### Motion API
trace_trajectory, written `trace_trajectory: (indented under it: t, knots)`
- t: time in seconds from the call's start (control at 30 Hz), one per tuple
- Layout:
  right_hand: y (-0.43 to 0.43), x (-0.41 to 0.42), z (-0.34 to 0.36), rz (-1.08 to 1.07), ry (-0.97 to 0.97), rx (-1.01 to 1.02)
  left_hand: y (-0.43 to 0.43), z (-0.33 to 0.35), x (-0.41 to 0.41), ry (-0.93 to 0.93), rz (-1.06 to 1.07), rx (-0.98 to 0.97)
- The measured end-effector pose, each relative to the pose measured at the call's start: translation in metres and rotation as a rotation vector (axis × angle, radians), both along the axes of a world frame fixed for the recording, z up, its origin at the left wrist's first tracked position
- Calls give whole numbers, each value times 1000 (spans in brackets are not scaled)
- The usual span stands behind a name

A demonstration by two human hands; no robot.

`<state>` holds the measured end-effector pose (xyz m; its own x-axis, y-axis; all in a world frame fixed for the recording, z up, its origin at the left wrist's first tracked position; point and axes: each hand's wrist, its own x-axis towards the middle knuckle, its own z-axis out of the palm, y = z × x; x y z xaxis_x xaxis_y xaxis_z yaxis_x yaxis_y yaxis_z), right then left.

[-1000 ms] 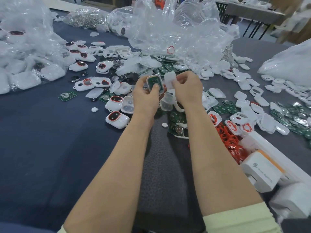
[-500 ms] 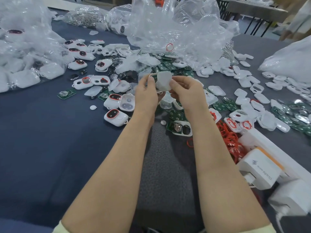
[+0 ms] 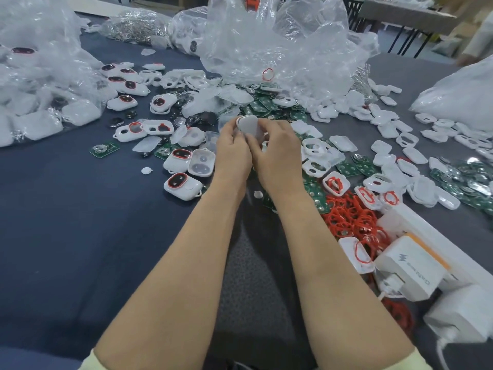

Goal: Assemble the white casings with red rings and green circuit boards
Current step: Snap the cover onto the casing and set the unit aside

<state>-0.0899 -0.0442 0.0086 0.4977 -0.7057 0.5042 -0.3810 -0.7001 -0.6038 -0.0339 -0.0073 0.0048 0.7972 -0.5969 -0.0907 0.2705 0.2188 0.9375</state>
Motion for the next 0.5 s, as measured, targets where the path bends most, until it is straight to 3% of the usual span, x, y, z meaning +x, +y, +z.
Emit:
trace_trajectory:
  t: [0.2, 0.5]
  knots:
    - [2, 0, 2, 2, 5, 2, -1, 5, -2, 57, 37, -25]
    - [5, 2, 1, -24, -13, 22, 0, -1, -1, -22, 55, -61]
